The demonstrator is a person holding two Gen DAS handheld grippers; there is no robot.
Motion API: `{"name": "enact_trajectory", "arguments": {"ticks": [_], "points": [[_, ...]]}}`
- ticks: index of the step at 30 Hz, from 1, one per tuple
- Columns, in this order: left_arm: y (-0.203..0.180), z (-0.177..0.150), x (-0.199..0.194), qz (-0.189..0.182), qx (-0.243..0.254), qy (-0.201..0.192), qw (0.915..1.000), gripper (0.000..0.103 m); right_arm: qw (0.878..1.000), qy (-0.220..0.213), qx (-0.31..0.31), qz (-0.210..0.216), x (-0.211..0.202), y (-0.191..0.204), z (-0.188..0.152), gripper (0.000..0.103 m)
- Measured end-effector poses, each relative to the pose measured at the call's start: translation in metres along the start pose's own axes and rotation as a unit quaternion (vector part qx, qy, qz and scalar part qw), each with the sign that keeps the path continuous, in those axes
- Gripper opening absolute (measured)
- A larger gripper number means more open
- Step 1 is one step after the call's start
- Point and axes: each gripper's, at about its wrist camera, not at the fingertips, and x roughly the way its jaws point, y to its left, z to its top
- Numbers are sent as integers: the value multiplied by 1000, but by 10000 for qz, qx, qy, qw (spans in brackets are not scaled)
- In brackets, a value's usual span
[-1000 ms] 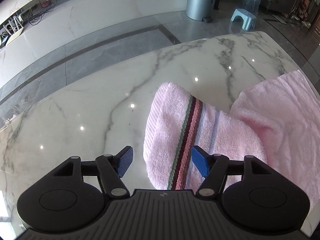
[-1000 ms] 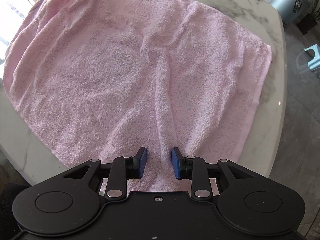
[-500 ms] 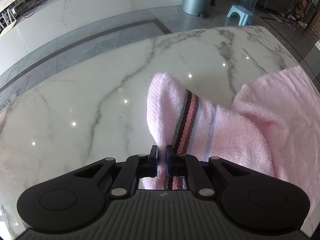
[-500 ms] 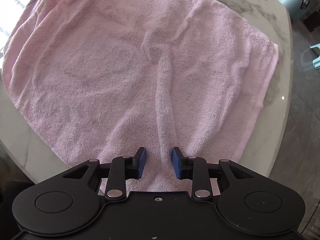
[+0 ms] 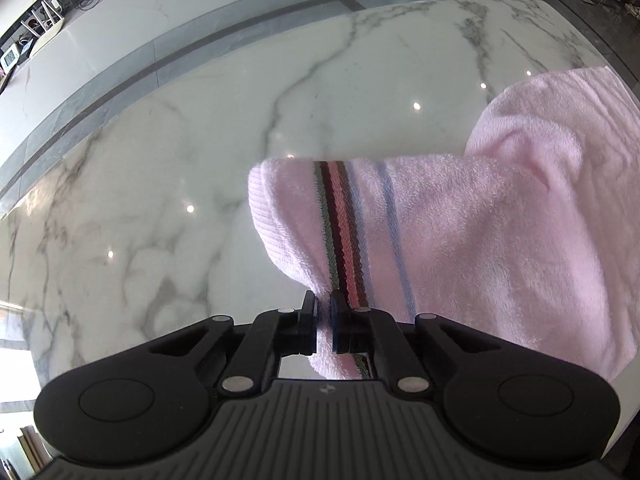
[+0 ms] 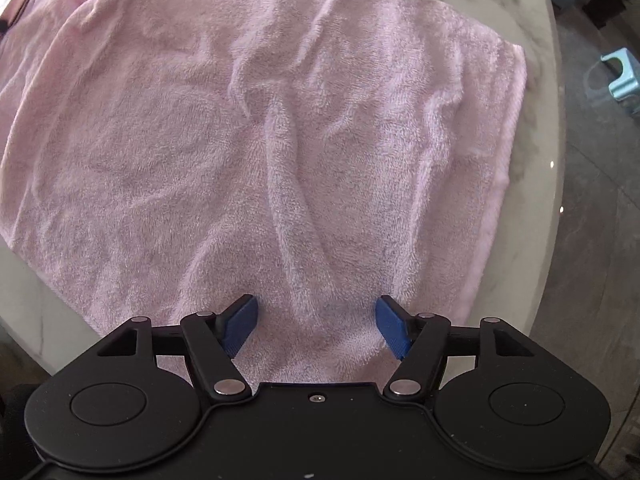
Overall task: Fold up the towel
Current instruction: 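Release the striped border with the left gripper and smooth the towel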
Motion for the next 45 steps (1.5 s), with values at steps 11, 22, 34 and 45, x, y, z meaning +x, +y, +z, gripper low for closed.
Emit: {"name": "enact_trajectory", "arguments": {"ticks": [11,22,34,45], "points": [[9,-55,4,-128,34,953,9954,8,9999,-116,47,-5,-1,-5,-9,64],[22,-43,-23,-74,-169,512,9985,43,9998,-158,-20,-116,-7,-7,-14,64],[28,6,-22,292,-22,-405,9988,24,9952,-808,-272,-485,-37,22,38,27],[23,30,27,117,305,-84,9994,18,9962,-721,-335,-344,-16,35,63,26]]}}
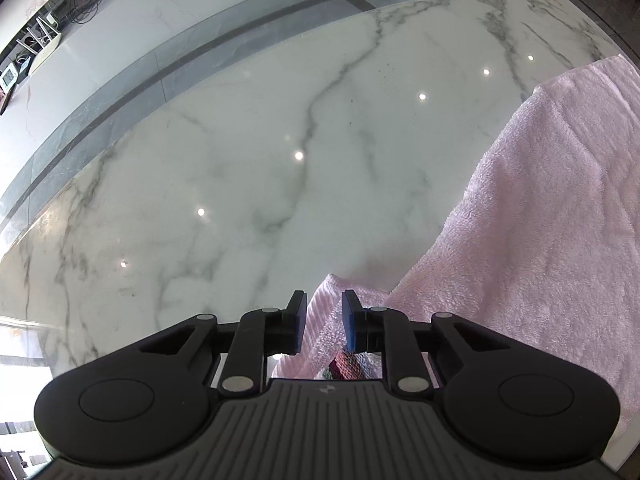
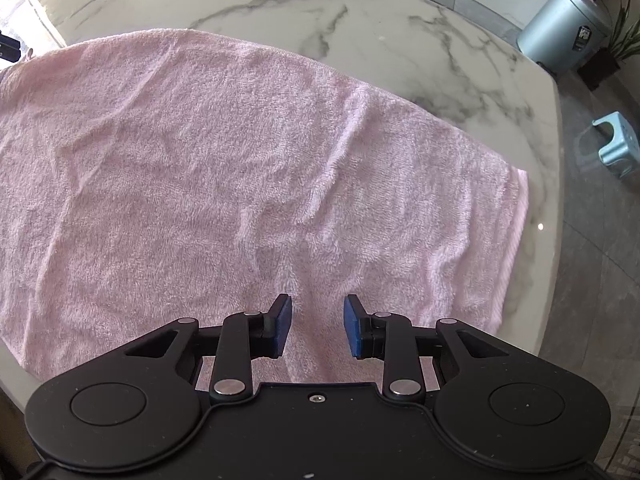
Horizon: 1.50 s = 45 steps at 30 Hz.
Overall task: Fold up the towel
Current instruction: 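Release the striped border with the left gripper and smooth the towel, then move the left gripper to the striped border and close on it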
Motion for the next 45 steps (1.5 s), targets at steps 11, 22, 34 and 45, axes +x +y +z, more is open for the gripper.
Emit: {"name": "enact_trajectory", "arguments": {"ticks": [11,22,34,45], "points": [[3,-3,10,124,-162,-100,9997,21,10000,-41,73,-1,7,-3,1,26],[31,2,12,696,-800,-313,9939,23,9999,-21,118,52,11,-5,2,26],[62,1,14,1327,-1204,-308,9833,28,9996,4,259,101,15,-3,-2,26],[60,2,15,1368,-1214,-477,9820,26,9983,-14,544,184,22,-12,-8,41]]}}
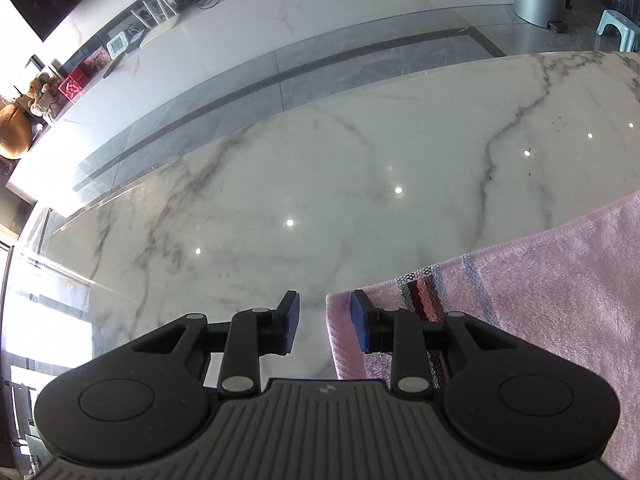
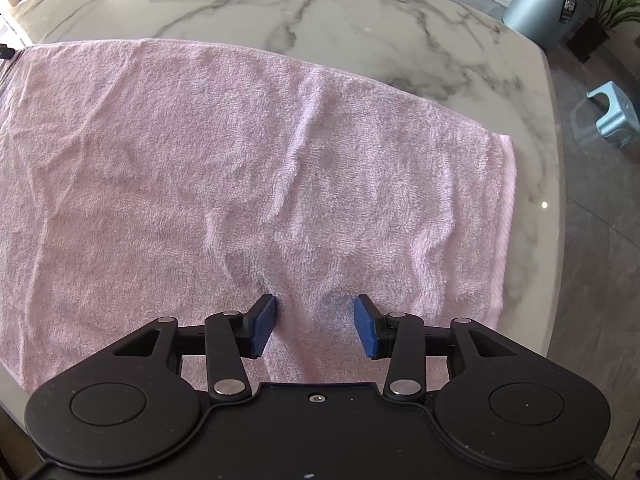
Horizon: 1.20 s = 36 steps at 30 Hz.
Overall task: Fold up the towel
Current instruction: 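Move the left gripper to the striped border and close on it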
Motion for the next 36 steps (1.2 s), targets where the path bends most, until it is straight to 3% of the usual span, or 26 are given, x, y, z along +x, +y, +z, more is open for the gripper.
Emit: {"name": "enact_trajectory", "arguments": {"ticks": [10,13,18,21,24,28,31,36], "points": [[5,-3,-12,10,-76,-88,9999,28,10000,-32,-11,-90,-1,11,-3,41],[8,-8,-28,-83,-58,-209,9997,34,9998,-133,-110,-48,-10,27,-13,41],[6,-26,-61,-518,-108,-343,9980,34,9988,-30,-491,-18,-28,60,-25,41],[1,-44,-78,-860,-137,-338,9956,34,9980,-3,-622,80,-36,78,-40,42],[-5,-71,-92,-1159,-324,-183,9926,38,9975,11,-709,57,-57,68,-54,42],[-11,-110,-101,-1300,-695,40,9891,41,9980,73,-630,-16,-56,72,-80,42],[-18,-134,-106,-1205,-852,220,9888,41,9990,75,-434,-14,-54,70,-98,42],[-24,-161,-114,-1288,-1146,435,9841,41,9999,34,-151,-76,-49,65,-117,42]]}}
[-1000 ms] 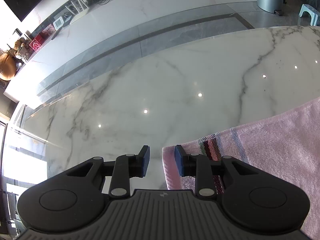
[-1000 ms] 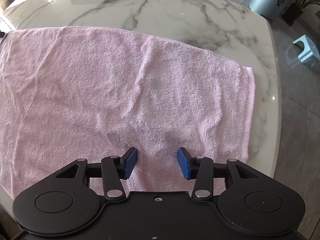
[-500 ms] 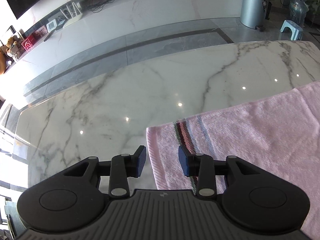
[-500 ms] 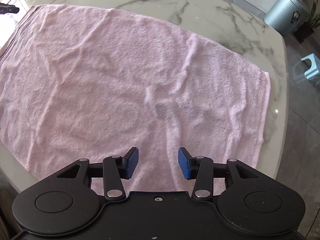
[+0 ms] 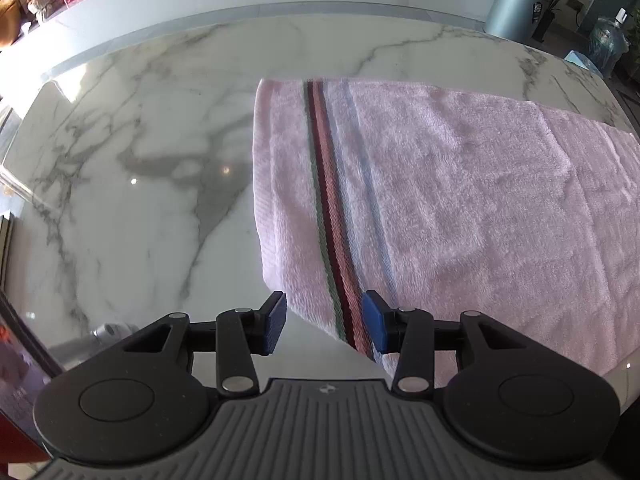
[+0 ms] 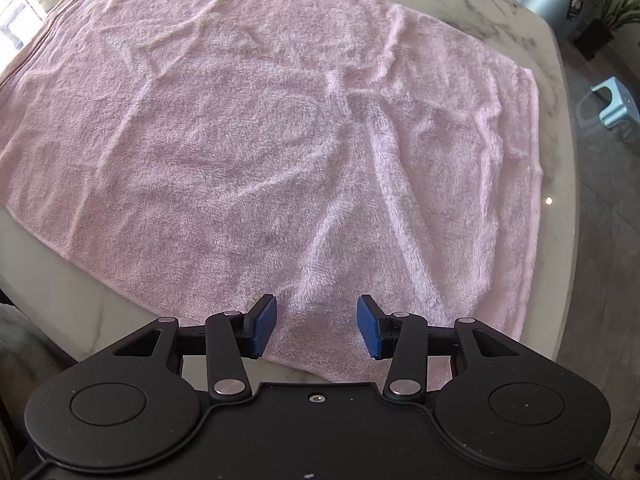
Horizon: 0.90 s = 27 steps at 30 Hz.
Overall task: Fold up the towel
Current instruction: 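Move the left gripper to the striped border and close on it, then lift the striped border with the left gripper and fold it over the towel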
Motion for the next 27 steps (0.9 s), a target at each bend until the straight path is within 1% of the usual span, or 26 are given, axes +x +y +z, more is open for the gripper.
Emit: {"name": "enact_trajectory", "arguments": {"ticks": [4,8,13,15,17,18,20,22,27], "points": [[2,-14,1,-172,-307,110,9993,41,9999,-36,109,39,3,-1,-9,42],[3,-14,10,-266,-605,128,9977,41,9999,-45,115,44,3,0,-11,43],[-3,-11,18,-371,-774,168,9962,41,10000,-39,4,19,3,4,-12,43],[-5,-10,20,-332,-757,151,9965,41,10000,-47,28,63,3,3,-14,43],[-7,-10,21,-326,-756,134,9965,37,9999,-68,83,135,3,1,-16,43],[-7,-10,22,-324,-763,117,9965,33,9998,-76,101,151,3,0,-17,43],[-8,-9,22,-375,-731,102,9966,22,9998,-103,93,150,4,-1,-18,43],[-9,-8,21,-396,-700,62,9967,16,9998,-107,92,147,3,-1,-19,43],[-17,-5,14,-396,-499,30,9980,10,9998,-101,70,155,6,-8,-23,43]]}}
